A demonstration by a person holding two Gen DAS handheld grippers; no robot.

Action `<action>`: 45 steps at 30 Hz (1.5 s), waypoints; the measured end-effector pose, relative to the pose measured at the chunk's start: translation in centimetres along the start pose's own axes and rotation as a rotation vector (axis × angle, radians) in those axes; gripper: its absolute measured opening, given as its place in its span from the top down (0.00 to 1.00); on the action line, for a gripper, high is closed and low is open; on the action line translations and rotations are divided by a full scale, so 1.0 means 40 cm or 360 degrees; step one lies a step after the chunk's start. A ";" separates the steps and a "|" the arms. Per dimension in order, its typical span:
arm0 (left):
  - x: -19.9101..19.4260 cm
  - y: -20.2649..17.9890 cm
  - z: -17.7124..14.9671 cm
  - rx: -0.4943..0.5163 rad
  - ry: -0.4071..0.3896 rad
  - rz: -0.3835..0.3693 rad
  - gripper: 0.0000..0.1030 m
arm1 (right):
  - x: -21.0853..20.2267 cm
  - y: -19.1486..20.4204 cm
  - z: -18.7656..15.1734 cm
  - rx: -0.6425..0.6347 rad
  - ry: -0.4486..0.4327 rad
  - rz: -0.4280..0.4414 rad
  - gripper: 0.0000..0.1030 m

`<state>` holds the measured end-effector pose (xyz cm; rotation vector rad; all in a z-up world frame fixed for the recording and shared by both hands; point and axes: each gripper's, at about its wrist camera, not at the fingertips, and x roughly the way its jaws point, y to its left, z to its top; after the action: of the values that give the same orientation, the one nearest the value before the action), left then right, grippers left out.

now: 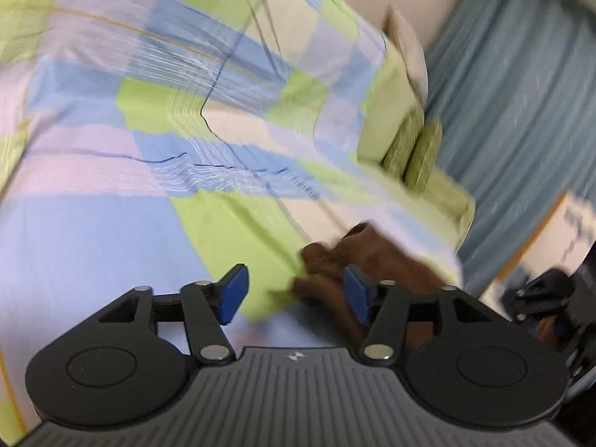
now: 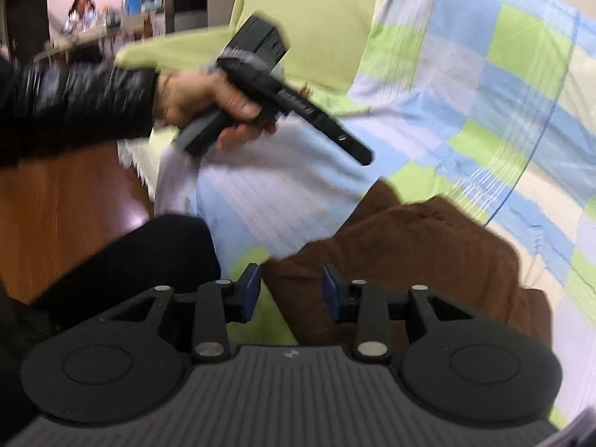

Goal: Fold clothes

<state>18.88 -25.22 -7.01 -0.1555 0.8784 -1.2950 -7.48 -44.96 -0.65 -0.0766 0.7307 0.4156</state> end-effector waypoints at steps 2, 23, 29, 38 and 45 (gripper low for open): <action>0.007 -0.021 -0.035 -0.0104 0.0034 -0.0062 0.33 | -0.051 -0.012 -0.013 0.0017 -0.0076 -0.0096 0.68; 0.248 -0.108 -0.062 -0.0114 0.0225 -0.0106 0.79 | -0.141 -0.565 -0.316 0.1137 -0.0301 -0.0086 0.40; 0.221 -0.147 -0.067 0.0154 0.0226 -0.0083 0.79 | -0.008 -0.667 -0.287 0.1124 -0.0197 0.0136 0.42; 0.194 -0.210 0.015 0.0542 0.0044 -0.0179 0.81 | -0.061 -0.636 -0.227 0.1008 -0.0311 -0.0056 0.95; 0.371 -0.032 0.042 0.0172 0.0288 0.0059 0.62 | -0.068 -0.658 -0.267 0.1028 -0.0348 -0.0391 0.94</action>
<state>19.08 -39.26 -12.23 0.0642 0.9576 -1.3328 -5.67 -72.24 -8.81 0.4766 0.6010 -0.0598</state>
